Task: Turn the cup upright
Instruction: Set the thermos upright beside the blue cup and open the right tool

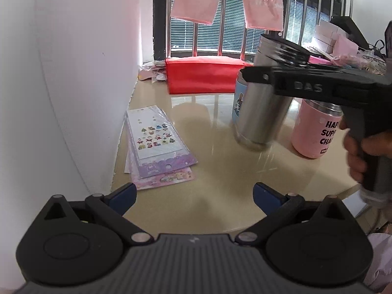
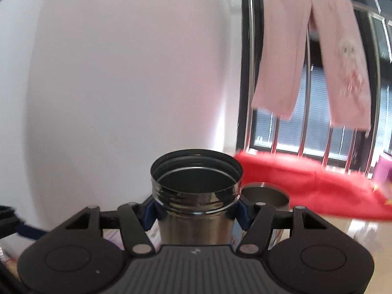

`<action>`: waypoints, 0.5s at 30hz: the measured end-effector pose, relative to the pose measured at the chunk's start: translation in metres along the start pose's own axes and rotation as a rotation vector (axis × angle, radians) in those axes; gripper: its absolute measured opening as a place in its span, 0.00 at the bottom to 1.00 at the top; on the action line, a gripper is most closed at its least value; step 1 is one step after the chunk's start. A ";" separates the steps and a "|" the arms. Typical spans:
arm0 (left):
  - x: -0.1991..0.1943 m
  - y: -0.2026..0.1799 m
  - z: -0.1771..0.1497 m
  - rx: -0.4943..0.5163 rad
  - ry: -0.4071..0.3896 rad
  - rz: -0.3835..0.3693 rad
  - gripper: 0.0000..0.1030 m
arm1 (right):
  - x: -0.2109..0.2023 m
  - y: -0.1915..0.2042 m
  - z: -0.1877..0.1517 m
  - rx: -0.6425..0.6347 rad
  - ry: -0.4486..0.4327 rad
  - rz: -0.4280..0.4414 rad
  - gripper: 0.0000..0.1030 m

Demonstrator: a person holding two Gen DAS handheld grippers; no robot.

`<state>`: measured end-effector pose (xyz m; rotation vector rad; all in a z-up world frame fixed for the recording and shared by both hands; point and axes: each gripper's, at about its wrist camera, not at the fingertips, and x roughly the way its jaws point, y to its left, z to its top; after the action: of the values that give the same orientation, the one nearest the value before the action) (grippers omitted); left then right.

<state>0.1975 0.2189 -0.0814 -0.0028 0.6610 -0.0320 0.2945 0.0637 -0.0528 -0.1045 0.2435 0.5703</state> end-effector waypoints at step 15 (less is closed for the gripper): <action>0.005 -0.002 0.006 -0.020 0.012 0.056 1.00 | 0.043 -0.013 -0.033 0.054 0.025 0.020 0.60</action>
<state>0.2050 0.2165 -0.0796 -0.0029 0.6726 0.0285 0.3301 0.0704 -0.0956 -0.0571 0.2838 0.5826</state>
